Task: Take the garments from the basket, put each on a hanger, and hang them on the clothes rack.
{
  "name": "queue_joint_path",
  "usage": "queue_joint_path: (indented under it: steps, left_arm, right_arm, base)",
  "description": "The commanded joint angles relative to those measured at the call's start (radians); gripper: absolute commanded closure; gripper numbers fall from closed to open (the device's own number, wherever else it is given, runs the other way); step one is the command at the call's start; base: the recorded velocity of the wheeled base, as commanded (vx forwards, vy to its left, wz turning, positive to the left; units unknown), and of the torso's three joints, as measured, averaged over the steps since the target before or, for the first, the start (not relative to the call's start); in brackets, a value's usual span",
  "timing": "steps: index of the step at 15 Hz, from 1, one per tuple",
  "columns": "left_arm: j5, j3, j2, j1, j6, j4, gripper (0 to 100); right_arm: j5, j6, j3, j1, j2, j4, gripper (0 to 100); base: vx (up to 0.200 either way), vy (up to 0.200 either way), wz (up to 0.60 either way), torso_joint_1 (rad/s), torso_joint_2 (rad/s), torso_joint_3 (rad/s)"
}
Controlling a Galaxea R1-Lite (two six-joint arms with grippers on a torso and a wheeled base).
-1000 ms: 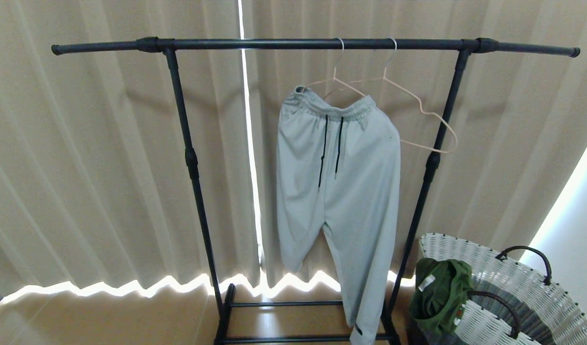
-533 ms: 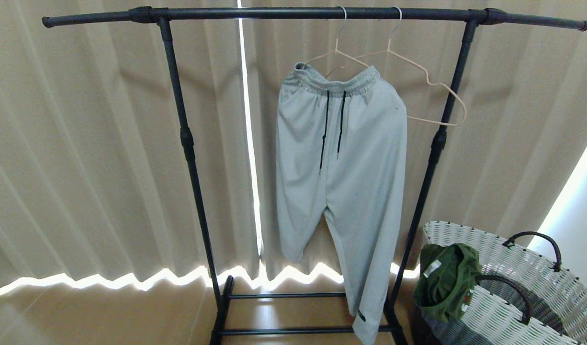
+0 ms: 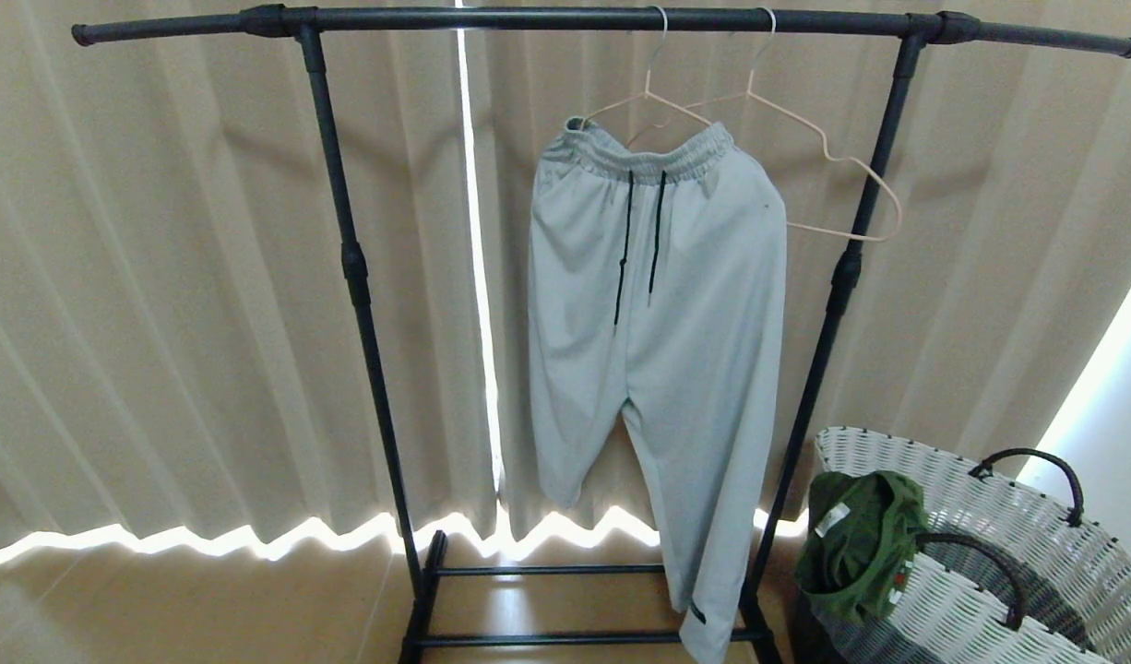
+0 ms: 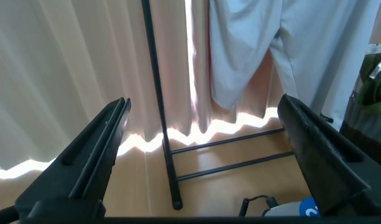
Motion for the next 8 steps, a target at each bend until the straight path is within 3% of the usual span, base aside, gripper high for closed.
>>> queue_joint_path:
  steps: [1,8]
  left_arm:
    - [0.001,0.0,0.0,0.001,0.0,0.0,0]
    - [0.001,0.0,0.0,0.001,-0.001,0.0,0]
  right_arm:
    - [0.0,0.0,0.0,0.001,0.0,0.001,0]
    - [0.0,0.0,0.0,0.001,0.0,0.001,0]
  base:
    - [0.0,-0.2,0.0,0.007,0.01,0.002]
    - [0.0,-0.2,0.0,0.003,0.0,0.001]
